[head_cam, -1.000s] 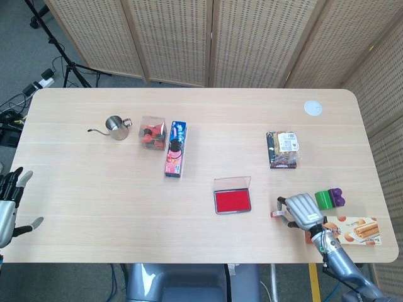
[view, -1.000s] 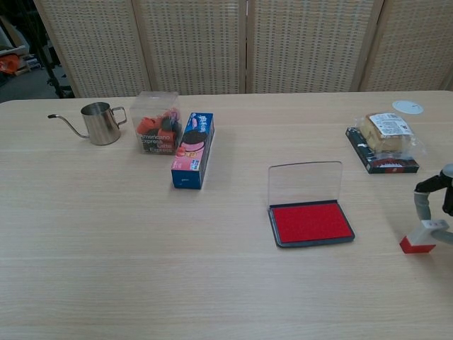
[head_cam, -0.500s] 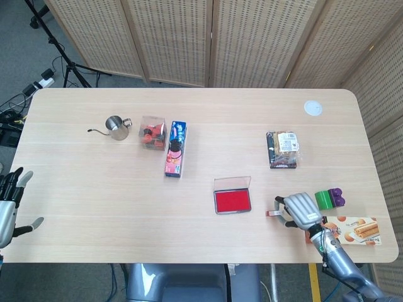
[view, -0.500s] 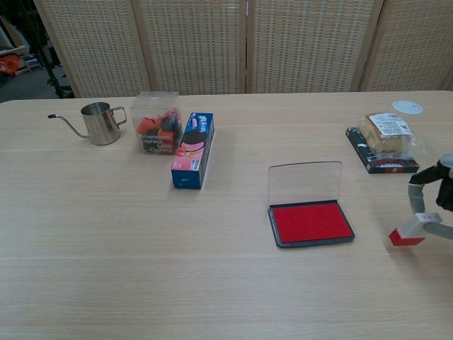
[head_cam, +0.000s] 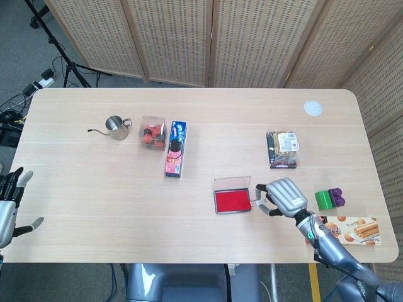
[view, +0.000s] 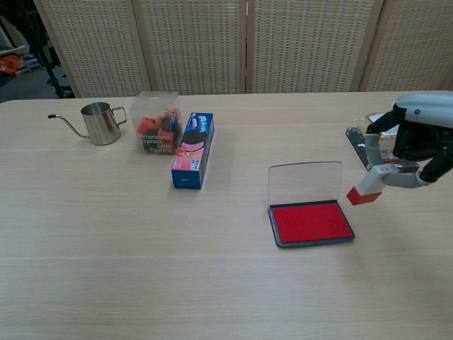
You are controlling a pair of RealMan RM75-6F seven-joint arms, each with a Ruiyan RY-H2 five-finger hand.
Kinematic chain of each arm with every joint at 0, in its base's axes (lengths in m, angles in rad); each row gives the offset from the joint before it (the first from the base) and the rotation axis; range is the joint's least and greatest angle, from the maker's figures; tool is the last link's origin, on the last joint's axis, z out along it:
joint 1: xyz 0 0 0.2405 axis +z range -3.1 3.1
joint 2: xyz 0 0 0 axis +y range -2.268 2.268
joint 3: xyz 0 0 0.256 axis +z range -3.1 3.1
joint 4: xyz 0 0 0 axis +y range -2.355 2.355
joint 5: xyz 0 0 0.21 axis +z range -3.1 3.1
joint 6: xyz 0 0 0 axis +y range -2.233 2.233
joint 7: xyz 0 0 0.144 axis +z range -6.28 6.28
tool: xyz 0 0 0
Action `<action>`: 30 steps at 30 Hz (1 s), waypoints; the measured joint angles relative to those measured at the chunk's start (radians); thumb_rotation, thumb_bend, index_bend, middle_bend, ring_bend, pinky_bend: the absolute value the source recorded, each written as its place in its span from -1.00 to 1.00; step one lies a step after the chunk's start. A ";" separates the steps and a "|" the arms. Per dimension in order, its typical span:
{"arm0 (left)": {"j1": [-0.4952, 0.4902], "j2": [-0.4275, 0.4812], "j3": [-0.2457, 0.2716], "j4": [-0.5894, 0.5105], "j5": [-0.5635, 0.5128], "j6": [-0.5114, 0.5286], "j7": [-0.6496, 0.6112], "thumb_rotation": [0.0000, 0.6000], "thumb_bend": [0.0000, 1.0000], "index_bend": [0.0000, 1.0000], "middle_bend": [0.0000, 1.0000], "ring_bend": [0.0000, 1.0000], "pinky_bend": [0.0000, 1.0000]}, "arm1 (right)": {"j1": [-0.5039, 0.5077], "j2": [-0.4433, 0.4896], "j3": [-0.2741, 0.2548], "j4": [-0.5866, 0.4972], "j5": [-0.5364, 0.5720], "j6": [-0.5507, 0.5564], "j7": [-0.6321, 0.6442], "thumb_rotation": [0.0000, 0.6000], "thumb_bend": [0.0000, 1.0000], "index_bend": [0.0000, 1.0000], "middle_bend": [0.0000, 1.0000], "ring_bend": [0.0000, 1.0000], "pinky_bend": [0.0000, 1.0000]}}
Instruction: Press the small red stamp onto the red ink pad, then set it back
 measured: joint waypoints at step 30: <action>-0.014 0.018 -0.007 -0.003 -0.033 -0.041 -0.033 1.00 -1.00 -1.00 -1.00 -1.00 -1.00 | 0.284 -0.255 0.028 -0.030 0.676 0.011 -0.638 1.00 0.29 0.12 0.93 1.00 1.00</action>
